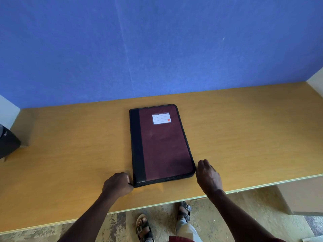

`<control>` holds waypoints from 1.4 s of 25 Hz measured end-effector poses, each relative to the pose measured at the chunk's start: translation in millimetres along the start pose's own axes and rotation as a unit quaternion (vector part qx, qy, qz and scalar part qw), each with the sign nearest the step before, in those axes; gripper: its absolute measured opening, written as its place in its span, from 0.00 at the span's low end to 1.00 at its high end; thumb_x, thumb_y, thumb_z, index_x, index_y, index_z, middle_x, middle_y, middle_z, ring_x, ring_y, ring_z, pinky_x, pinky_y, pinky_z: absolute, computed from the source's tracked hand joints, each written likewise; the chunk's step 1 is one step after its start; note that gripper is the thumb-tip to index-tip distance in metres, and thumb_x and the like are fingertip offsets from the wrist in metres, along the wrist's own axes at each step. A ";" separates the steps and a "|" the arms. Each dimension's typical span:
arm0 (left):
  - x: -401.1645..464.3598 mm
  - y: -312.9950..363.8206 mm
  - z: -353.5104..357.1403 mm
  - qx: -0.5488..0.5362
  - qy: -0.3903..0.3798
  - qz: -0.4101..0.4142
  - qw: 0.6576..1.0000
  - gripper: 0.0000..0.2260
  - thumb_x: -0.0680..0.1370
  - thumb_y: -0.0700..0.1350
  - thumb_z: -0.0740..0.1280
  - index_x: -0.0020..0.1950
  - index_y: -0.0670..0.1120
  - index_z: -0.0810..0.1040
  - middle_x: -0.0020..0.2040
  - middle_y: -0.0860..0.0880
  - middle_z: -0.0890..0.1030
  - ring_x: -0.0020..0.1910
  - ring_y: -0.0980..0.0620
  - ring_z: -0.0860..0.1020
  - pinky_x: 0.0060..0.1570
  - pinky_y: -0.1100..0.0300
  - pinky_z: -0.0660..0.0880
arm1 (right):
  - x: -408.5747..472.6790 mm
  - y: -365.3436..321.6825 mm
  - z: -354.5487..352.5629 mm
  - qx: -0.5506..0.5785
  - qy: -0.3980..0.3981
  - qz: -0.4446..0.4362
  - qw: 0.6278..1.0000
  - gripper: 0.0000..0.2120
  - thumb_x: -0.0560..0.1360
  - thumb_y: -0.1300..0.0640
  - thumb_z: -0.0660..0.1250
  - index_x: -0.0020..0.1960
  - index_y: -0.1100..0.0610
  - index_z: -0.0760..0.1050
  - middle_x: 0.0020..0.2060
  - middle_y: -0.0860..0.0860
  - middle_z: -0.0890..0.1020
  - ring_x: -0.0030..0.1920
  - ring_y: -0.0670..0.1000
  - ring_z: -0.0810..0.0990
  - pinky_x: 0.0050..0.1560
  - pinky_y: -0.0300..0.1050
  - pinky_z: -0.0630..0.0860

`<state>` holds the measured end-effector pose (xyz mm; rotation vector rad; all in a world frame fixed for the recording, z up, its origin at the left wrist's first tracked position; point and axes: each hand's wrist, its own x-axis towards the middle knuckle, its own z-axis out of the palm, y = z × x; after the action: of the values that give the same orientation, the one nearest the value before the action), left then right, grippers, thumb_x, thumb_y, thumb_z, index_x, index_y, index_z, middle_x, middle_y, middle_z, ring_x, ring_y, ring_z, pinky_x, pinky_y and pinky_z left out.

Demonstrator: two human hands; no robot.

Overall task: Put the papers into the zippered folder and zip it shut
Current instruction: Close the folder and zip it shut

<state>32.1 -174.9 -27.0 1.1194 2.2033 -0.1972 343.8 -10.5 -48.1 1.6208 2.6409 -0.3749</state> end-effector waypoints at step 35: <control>60.3 119.0 -20.5 0.032 0.016 0.094 0.995 0.56 0.64 0.67 0.75 0.78 0.63 0.38 0.77 0.49 0.25 0.75 0.34 0.28 0.64 0.18 0.46 | 48.8 29.9 -7.5 -0.031 -0.071 -0.168 0.983 0.07 0.78 0.54 0.61 0.56 0.50 0.68 0.43 0.48 0.76 0.31 0.52 0.78 0.27 0.41 0.68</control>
<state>87.9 -52.0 -29.9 1.3659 2.1171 -0.1702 348.5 46.8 -53.5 1.0838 2.7786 -0.3932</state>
